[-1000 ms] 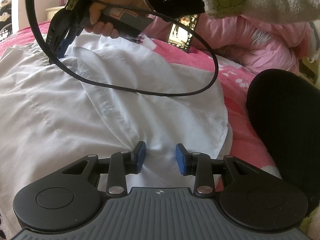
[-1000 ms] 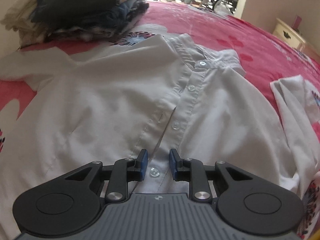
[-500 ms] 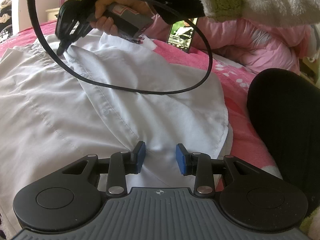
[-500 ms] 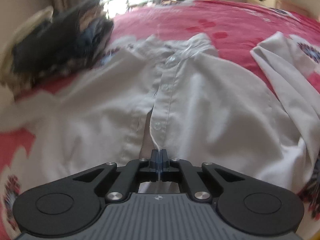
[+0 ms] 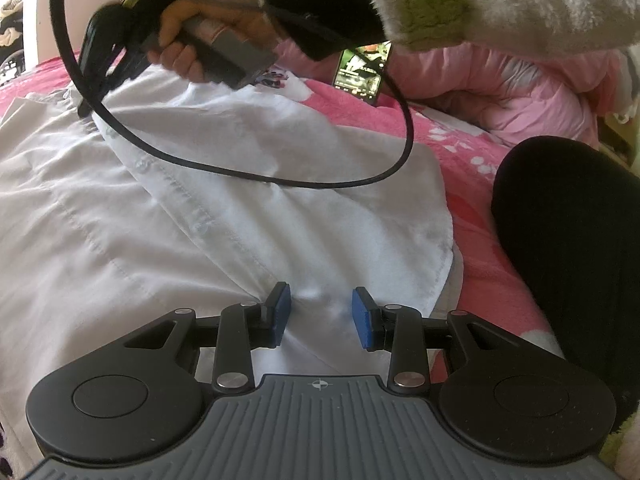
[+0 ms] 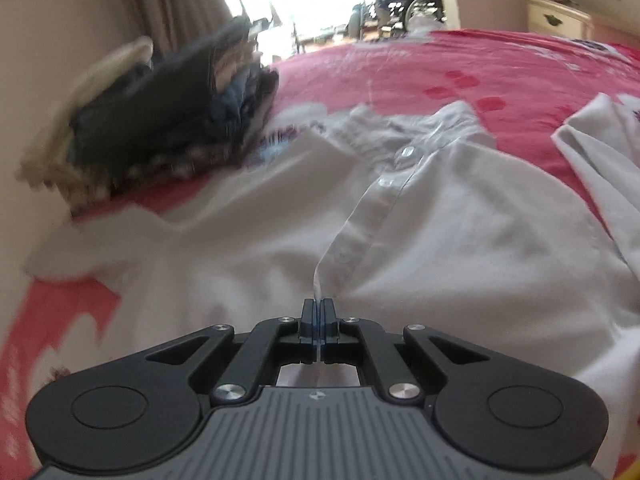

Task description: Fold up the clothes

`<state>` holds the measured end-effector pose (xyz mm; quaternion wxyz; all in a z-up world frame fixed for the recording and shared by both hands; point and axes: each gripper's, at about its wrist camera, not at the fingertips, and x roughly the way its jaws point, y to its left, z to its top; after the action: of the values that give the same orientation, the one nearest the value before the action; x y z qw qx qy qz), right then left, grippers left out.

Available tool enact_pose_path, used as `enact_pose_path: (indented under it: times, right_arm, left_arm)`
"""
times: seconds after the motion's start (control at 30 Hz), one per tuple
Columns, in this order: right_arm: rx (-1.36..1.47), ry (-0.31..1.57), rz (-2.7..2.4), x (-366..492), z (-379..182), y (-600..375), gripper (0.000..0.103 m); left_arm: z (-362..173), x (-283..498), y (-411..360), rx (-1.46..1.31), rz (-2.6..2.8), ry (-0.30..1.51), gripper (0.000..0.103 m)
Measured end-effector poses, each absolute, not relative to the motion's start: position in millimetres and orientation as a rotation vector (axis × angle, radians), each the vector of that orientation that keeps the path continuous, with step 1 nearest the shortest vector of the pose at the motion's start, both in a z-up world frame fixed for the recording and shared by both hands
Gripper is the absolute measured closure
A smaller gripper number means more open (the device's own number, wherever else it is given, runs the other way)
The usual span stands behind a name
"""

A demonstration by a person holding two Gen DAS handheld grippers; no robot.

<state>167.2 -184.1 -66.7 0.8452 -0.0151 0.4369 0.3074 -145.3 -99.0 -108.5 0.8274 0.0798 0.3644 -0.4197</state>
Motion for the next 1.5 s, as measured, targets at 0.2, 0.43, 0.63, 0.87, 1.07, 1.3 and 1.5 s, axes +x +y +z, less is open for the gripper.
enact_pose_path:
  times: [0.2,0.43,0.63,0.87,1.07,1.3,1.5]
  right_arm:
    - [-0.040,0.921,0.607,167,-66,-181,0.072]
    - [0.181,0.812,0.527,136,0,-256,0.071]
    - [0.368,0.772,0.349,82,47,-365,0.071]
    - [0.441,1.173,0.175,24,9,-457,0.063]
    - [0.557,1.379,0.097,-25,-46,-488,0.063]
    - [0.100,1.153,0.337,-52,-18,-452,0.064]
    - [-0.343,1.110,0.587,-65,-16,-414,0.065]
  left_arm:
    - [-107,-146,-98,0.160,-0.894,0.780,0.069]
    - [-104,-147,-97,0.163,-0.874,0.777,0.069]
    - [-105,-152,-98,0.216,-0.850,0.763,0.069]
    - [-105,-157,-103,0.272,-0.820,0.758,0.069]
    - [-104,-161,-108,0.319,-0.798,0.756,0.069]
    - [-102,-163,-113,0.354,-0.776,0.760,0.069]
    - [-103,-162,-116,0.368,-0.775,0.765,0.069]
